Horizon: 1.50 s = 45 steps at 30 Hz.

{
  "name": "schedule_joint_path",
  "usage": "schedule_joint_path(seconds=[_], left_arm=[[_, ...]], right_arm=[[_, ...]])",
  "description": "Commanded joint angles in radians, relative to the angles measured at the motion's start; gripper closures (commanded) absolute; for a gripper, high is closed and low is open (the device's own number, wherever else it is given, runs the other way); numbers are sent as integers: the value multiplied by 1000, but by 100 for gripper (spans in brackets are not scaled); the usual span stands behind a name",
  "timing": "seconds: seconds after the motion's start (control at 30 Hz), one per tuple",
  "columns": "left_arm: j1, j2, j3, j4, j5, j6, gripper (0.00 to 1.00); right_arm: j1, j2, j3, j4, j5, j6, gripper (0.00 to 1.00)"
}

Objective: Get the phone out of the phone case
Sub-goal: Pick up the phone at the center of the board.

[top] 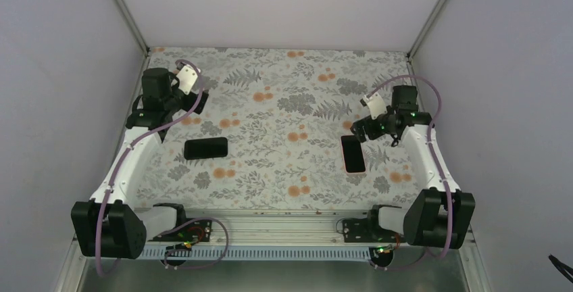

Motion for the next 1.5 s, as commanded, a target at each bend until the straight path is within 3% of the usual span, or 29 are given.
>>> schedule_joint_path(seconds=[0.0,0.53,0.8,1.0,1.47], left_arm=[[-4,-25,2,14,-7,4,0],[-5,45,25,-40,-75,25,0],[-6,43,-19,-48,-104,50,0],[-6,50,-16,-61,-123,65,0],[-7,46,-25,-69,-97,76,0]], right_arm=[[-11,25,40,-48,13,11,0],[28,322,216,-218,85,225,0],[60,390,179,-147,184,300,0],[150,483,151,-122,276,330,0],[206,588,133,-93,314,350,0]])
